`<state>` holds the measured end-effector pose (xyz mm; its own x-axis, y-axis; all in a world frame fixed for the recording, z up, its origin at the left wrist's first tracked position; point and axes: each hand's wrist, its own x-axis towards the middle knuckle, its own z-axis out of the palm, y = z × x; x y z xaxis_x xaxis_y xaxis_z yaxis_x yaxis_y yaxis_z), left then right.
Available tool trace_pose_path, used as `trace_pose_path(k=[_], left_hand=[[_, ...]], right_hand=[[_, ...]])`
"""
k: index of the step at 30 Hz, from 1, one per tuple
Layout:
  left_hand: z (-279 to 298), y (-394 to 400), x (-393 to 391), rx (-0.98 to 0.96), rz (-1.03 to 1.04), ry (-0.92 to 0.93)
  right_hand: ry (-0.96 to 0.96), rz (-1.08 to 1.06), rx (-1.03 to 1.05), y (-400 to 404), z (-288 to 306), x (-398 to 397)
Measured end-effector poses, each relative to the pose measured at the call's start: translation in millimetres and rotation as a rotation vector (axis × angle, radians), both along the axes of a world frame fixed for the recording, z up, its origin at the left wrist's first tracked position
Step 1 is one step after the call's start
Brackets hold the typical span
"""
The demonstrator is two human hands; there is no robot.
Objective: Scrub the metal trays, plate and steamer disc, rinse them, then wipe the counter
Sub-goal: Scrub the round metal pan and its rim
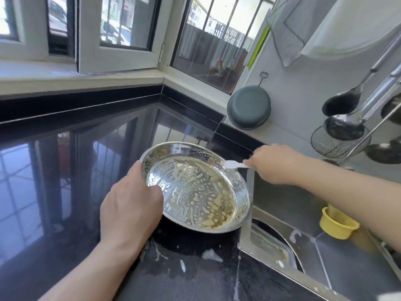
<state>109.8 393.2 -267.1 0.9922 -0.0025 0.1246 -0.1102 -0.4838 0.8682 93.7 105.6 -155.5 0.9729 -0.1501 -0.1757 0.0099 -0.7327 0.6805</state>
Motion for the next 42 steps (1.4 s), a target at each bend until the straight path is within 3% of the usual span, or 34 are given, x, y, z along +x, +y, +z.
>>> trace_pose_path(k=[4,6,12,18,25,28,34,39,42], left_hand=[[3.3,0.0,-0.9,-0.019,-0.001,0.035],[3.2,-0.3,0.0,-0.047,0.005,0.051],[3.4,0.8,-1.1,-0.037,-0.02,0.05],[0.7,-0.1,2.3,-0.045,-0.005,0.069],[2.0,-0.4,-0.3,-0.047,-0.01,0.058],[1.5,-0.6,0.6,-0.043,-0.011,0.057],[1.6,-0.1,0.6,-0.037,-0.011,0.049],[0.4,-0.2,0.6,-0.02,-0.009,0.036],[2.3,-0.2,-1.0,-0.037,-0.015,0.032]], right_hand=[[-0.248,-0.188,0.31,13.5,-20.4,-3.3],[-0.284,-0.249,0.402,26.0,-36.4,7.7],[-0.379,-0.143,0.586,87.9,-67.6,57.8],[-0.347,0.054,0.592,113.5,-75.3,69.1],[-0.492,-0.209,0.577,91.6,-65.6,50.8],[-0.475,-0.149,0.616,99.3,-67.2,57.6],[-0.212,0.086,0.772,122.4,-73.7,70.8],[-0.137,0.245,0.892,122.4,-76.9,52.1],[-0.174,0.265,0.765,121.6,-80.3,57.0]])
